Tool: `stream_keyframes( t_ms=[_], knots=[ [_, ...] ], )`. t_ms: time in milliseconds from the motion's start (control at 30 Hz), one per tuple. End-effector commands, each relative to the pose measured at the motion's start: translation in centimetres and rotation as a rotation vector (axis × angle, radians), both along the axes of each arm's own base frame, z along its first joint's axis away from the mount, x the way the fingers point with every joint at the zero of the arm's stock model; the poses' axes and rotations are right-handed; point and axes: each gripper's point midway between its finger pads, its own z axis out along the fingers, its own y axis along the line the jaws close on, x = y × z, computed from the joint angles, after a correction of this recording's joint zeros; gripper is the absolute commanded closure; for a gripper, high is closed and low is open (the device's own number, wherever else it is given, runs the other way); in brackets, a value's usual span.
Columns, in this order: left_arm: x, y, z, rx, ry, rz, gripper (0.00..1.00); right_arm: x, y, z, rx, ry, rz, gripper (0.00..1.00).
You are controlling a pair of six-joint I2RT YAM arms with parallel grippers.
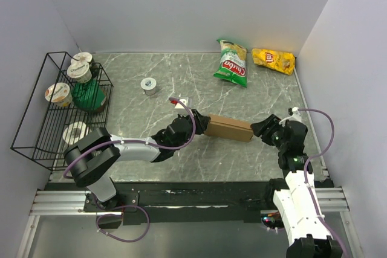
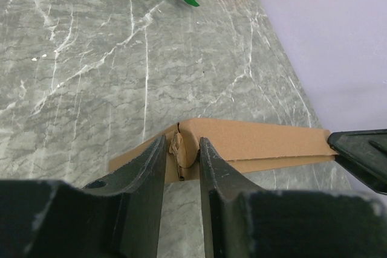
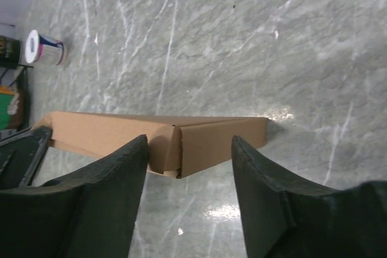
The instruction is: Fold the paper box
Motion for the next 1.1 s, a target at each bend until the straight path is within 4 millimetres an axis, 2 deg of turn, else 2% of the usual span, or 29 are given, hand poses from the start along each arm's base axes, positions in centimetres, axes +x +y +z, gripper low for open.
stream_keyframes(
  t_ms=[0, 100, 333, 433, 467, 600, 733, 800, 833, 900, 933, 1033, 1067],
  knots=[
    [-4.2, 5.2, -12.4, 0.443, 0.227, -0.053, 0.99, -0.1, 0.0, 0.4, 0.019, -0.029, 0.001, 0.44],
    [-4.1, 5.1, -12.3, 0.442, 0.226, -0.053, 0.99, -0.2, -0.1, 0.2, 0.021, -0.027, 0.001, 0.51],
    [-4.3, 5.2, -12.6, 0.445, 0.227, -0.056, 0.99, -0.2, -0.2, -1.7, 0.036, 0.006, -0.007, 0.66],
    [-4.4, 5.2, -12.7, 0.447, 0.23, -0.056, 0.99, -0.3, -0.5, -2.5, 0.025, 0.031, -0.019, 0.79],
    [-4.4, 5.2, -12.8, 0.446, 0.233, -0.056, 0.99, -0.4, -0.6, -2.8, 0.022, 0.039, -0.024, 0.87],
    [-4.6, 5.1, -13.1, 0.439, 0.239, -0.062, 0.99, -0.7, -0.7, -4.2, 0.021, 0.075, -0.037, 0.94],
    [-4.8, 5.4, -13.5, 0.432, 0.241, -0.066, 0.99, -0.8, -0.5, -4.9, 0.029, 0.088, -0.022, 0.97],
    [-4.7, 4.9, -12.8, 0.398, 0.214, -0.077, 0.99, -0.7, -0.4, -4.7, 0.023, 0.075, -0.014, 0.97],
    [-5.0, 5.3, -13.1, 0.399, 0.213, -0.081, 0.99, -0.7, -0.3, -4.4, 0.026, 0.067, -0.006, 0.97],
    [-4.9, 4.8, -11.9, 0.343, 0.175, -0.087, 0.99, -0.7, 0.0, -3.8, 0.032, 0.039, 0.005, 0.97],
    [-5.3, 5.5, -12.3, 0.344, 0.171, -0.089, 0.99, -0.8, 0.0, -3.7, 0.033, 0.031, 0.006, 0.96],
    [-6.0, 6.3, -11.8, 0.309, 0.114, -0.095, 0.99, -1.1, 0.0, -2.5, 0.019, -0.014, 0.012, 0.89],
    [-6.1, 6.6, -11.6, 0.301, 0.1, -0.097, 0.99, -1.1, 0.2, -2.2, 0.019, -0.026, 0.02, 0.78]
  ],
)
